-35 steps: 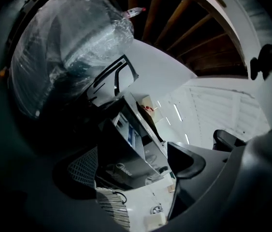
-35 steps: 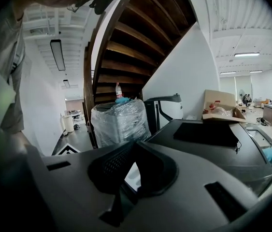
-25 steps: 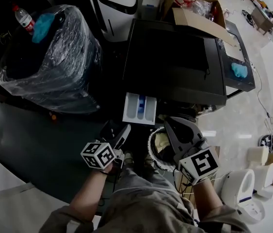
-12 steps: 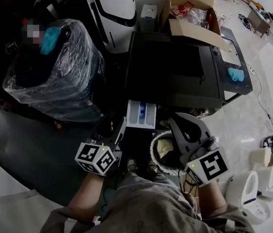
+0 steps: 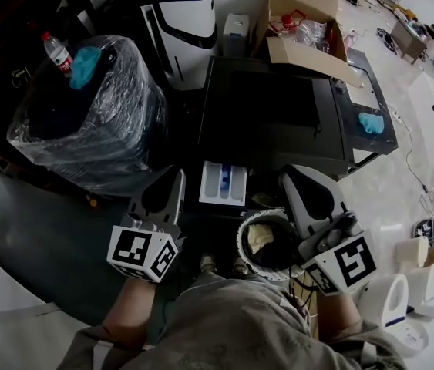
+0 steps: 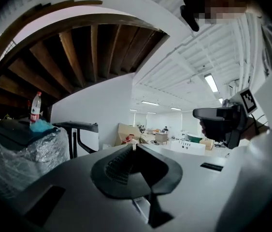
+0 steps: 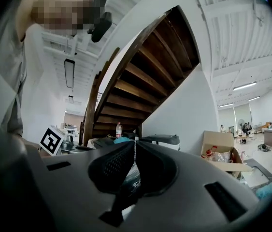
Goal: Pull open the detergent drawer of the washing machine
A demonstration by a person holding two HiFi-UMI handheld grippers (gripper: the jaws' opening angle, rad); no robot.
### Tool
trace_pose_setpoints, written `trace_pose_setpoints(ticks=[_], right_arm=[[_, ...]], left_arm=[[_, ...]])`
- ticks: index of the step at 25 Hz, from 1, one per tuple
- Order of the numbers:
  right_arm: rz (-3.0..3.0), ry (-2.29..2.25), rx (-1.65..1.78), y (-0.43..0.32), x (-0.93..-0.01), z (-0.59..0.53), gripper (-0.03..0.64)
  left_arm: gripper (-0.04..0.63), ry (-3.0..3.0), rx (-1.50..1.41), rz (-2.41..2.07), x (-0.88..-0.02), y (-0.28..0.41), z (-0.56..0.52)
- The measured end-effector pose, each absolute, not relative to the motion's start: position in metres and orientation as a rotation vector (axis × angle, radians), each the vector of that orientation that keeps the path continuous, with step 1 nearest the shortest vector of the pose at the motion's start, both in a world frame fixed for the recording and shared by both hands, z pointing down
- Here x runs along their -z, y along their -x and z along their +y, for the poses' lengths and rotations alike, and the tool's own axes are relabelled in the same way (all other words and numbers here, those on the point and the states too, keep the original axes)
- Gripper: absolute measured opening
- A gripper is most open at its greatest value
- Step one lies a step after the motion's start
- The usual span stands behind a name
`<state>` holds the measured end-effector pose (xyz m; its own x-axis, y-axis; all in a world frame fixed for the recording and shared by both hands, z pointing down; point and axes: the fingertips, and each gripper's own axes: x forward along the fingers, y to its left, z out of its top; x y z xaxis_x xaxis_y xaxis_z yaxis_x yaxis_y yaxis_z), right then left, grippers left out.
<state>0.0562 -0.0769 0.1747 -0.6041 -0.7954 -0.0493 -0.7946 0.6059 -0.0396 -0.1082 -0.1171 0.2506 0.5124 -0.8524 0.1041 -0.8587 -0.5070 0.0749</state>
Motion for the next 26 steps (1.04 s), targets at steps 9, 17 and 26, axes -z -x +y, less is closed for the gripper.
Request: trace_pose_setpoints(ticks=[9,17,26], right_arm=[[2.826,1.407,-0.117,-0.053,-0.167,-0.076,0.034],[2.833,1.406,-0.204,-0.037,-0.157,-0.075,0.034],[2.845,1.404,-0.174,-0.039,-0.161,-0.077,0.034]], left_arm=[[0.02,-2.714,-0.078,-1.51,-0.216,0.111,-0.111],[0.016,-2.744,-0.108,-1.52,-0.207,0.109,-0.11],[0.015,-2.752,-0.131,-1.504,-0.206,0.106,-0.108]])
